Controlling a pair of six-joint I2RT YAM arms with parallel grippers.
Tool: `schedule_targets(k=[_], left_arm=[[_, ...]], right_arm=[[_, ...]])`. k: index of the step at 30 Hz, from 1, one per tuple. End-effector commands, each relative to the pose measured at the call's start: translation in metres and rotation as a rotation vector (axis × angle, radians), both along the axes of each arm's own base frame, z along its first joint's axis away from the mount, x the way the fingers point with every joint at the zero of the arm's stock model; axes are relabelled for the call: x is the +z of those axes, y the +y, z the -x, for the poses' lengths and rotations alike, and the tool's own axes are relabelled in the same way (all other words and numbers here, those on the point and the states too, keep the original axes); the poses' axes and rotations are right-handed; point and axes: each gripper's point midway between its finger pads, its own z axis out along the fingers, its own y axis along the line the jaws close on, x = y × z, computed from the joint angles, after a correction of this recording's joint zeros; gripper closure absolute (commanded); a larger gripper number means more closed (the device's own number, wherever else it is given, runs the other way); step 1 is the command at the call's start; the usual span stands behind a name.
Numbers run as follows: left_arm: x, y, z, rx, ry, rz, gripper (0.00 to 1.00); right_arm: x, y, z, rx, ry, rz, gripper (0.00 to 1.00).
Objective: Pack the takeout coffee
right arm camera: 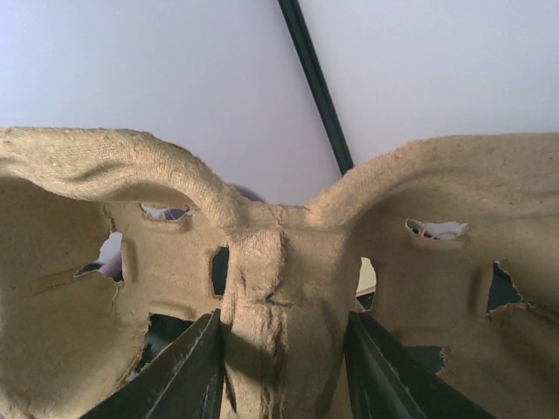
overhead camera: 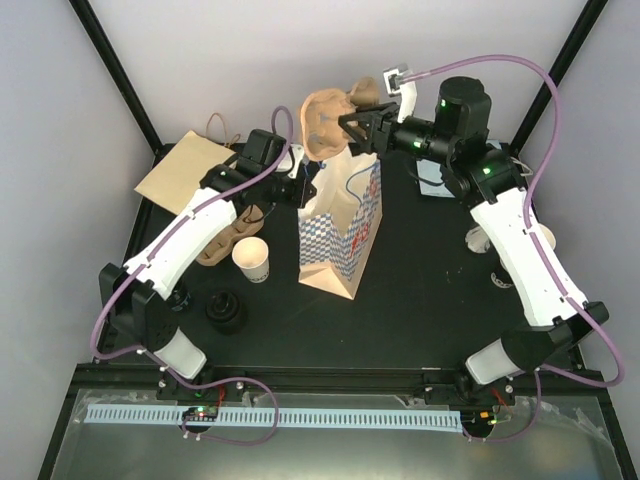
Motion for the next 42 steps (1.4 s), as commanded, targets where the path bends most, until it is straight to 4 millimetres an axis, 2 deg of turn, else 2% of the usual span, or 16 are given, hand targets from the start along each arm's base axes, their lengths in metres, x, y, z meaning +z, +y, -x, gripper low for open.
schedule_targets(k=[1,4,7,12,23,28,34,36,42], left_arm=[[0.023,0.000,0.006,-0.073,-0.039,-0.051,0.98],[0.040,0.004,0.015,-0.121,-0.096,-0.076,0.99],[0.052,0.009,0.023,-0.158,-0.153,-0.092,0.98],[0.069,0.004,0.043,-0.264,-0.231,-0.056,0.99],[0.100,-0.001,0.075,-0.374,-0.321,0.050,0.98],[0.106,0.002,0.081,-0.380,-0.347,0.052,0.98],[0.109,0.003,0.087,-0.400,-0.367,0.051,0.98],[0.108,0.004,0.088,-0.400,-0.369,0.045,0.99],[0.098,-0.002,0.090,-0.422,-0.356,0.021,0.98]], right_arm=[[-0.001,0.006,0.014,0.126,-0.019,-0.020,0.60],[-0.006,0.003,0.026,0.153,-0.022,-0.013,0.60],[-0.010,-0.001,0.048,0.202,-0.053,-0.014,0.60],[-0.018,-0.011,0.082,0.256,-0.099,-0.045,0.60],[-0.061,-0.009,0.106,0.364,0.039,-0.062,0.62],[-0.080,-0.013,0.106,0.329,0.102,-0.014,0.62],[-0.115,-0.030,0.090,0.150,0.186,0.130,0.63],[-0.130,-0.038,0.085,0.089,0.216,0.188,0.63],[-0.153,-0.052,0.072,-0.055,0.240,0.335,0.64]])
